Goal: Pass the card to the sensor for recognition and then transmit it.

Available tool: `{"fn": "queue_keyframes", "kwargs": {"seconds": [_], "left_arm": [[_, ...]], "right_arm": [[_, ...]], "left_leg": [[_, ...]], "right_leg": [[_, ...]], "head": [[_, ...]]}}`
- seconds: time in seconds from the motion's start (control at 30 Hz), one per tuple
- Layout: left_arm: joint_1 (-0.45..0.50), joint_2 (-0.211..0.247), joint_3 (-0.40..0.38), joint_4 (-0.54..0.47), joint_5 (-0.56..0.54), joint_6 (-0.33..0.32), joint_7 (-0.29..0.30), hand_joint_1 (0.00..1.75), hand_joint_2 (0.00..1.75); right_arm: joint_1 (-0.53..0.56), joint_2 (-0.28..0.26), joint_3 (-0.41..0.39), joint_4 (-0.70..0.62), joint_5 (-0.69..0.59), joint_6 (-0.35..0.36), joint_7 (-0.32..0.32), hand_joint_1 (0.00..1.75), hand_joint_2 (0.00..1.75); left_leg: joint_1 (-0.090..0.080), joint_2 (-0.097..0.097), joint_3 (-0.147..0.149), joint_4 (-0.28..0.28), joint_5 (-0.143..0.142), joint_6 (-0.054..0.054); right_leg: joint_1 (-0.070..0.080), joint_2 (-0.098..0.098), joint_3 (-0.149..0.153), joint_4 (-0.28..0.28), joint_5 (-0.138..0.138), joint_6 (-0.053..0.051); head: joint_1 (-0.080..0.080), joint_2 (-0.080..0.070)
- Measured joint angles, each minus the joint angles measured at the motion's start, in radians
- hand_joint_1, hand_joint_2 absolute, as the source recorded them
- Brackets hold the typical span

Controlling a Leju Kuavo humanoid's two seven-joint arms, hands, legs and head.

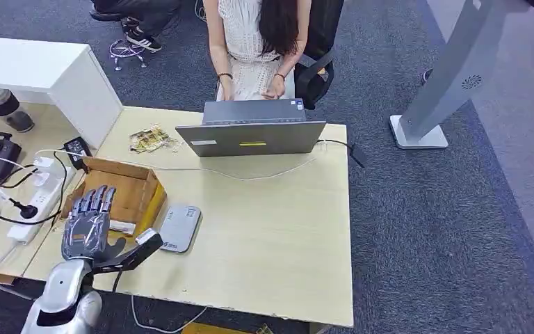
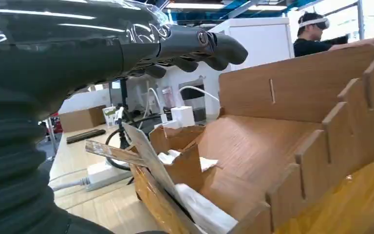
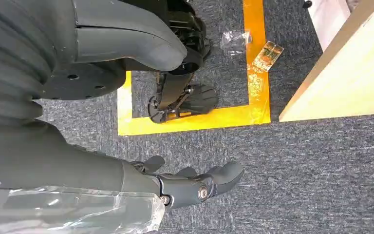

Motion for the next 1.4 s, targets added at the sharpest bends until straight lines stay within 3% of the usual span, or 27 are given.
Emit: {"fn": "queue_keyframes", "kwargs": {"seconds": [0.27, 0.53, 0.87, 0.9, 1.4], "left_arm": [[0.0, -0.001, -0.002, -0.008, -0.002, -0.001, 0.003, 0.0, 1.75], [-0.006, -0.006, -0.002, -0.01, -0.021, -0.023, 0.051, 0.0, 1.75], [-0.018, -0.012, -0.002, -0.013, -0.025, -0.034, 0.052, 0.0, 1.75], [-0.018, -0.014, -0.002, -0.013, -0.025, -0.034, 0.051, 1.75, 1.75], [-0.022, -0.022, -0.002, -0.013, -0.017, -0.068, 0.043, 1.75, 1.75]], "right_arm": [[0.0, 0.0, 0.0, 0.0, 0.002, 0.0, 0.0, 0.0, 1.75], [0.0, 0.0, 0.0, 0.0, 0.003, 0.0, 0.005, 0.0, 1.75], [0.0, 0.0, 0.0, 0.0, 0.003, 0.0, 0.005, 0.0, 1.75], [0.0, 0.0, 0.0, 0.0, 0.003, 0.0, 0.005, 0.0, 1.75], [0.001, 0.0, 0.0, 0.0, 0.018, 0.001, 0.015, 0.0, 1.75]], "left_leg": [[0.0, 0.0, 0.0, 0.0, 0.0, 0.0], [0.0, 0.0, 0.0, 0.0, 0.0, 0.0], [0.0, 0.0, 0.0, 0.0, 0.0, 0.0], [0.0, 0.0, 0.0, 0.0, 0.0, 0.0], [0.0, 0.0, 0.0, 0.0, 0.0, 0.0]], "right_leg": [[0.0, 0.0, 0.0, 0.0, 0.0, 0.0], [0.0, 0.0, 0.0, 0.0, 0.0, 0.0], [0.0, 0.0, 0.0, 0.0, 0.0, 0.0], [0.0, 0.0, 0.0, 0.0, 0.0, 0.0], [0.0, 0.0, 0.0, 0.0, 0.0, 0.0]], "head": [[0.0, 0.0], [0.0, 0.0], [0.0, 0.0], [0.0, 0.0], [0.0, 0.0]]}}
